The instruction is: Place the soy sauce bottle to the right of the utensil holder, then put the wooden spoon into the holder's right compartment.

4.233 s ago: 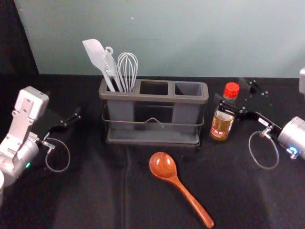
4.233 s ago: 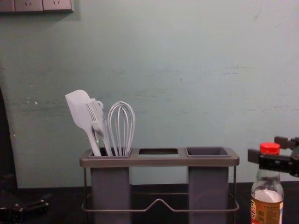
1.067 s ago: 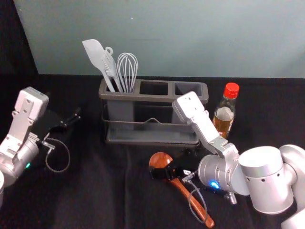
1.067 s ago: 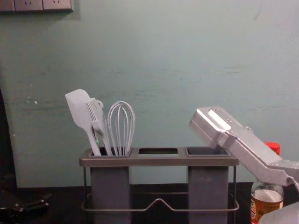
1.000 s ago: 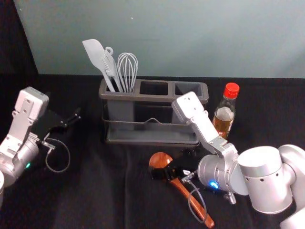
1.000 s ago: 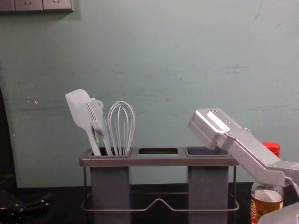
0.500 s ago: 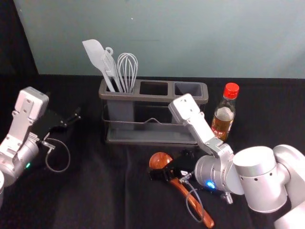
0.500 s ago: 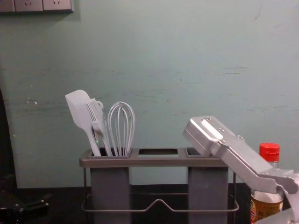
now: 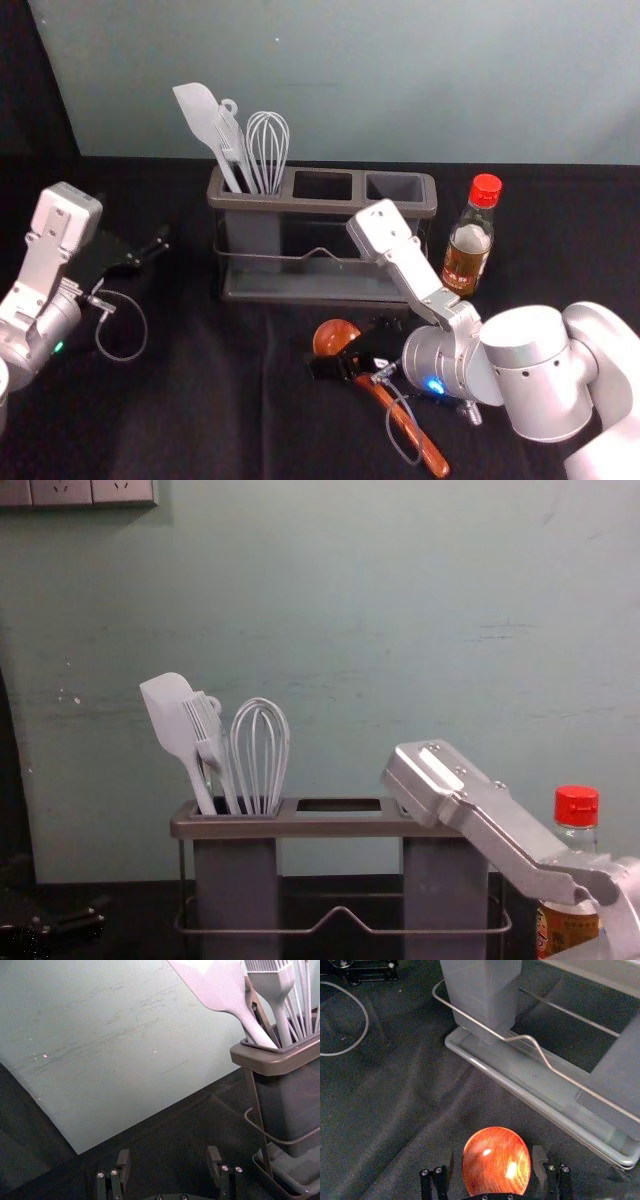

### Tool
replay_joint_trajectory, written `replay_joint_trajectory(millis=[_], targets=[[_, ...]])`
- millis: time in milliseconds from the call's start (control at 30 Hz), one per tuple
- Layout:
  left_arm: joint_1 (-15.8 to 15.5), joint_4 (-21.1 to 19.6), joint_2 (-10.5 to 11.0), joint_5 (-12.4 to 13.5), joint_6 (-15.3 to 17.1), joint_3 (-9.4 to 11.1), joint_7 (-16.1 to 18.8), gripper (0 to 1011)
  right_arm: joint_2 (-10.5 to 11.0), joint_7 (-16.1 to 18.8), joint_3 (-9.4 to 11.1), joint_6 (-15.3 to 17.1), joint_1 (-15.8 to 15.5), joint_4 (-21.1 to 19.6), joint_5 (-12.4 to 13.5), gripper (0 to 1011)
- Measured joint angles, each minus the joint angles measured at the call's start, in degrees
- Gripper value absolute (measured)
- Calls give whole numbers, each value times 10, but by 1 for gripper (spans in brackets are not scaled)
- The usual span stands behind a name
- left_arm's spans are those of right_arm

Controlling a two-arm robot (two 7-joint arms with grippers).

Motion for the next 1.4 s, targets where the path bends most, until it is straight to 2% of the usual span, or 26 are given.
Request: replay_joint_trajectory(millis=[900, 1133, 1400], targets=[[0, 0, 0, 0, 0, 0, 0, 1005, -11, 25, 1, -17, 3, 25, -39, 1004], [0, 0, 0, 0, 0, 0, 0, 1005, -12, 35, -2, -31, 4, 29, -50, 1004], [0, 0, 0, 0, 0, 0, 0, 1005, -11, 35, -2, -29, 4, 28, -50, 1004]])
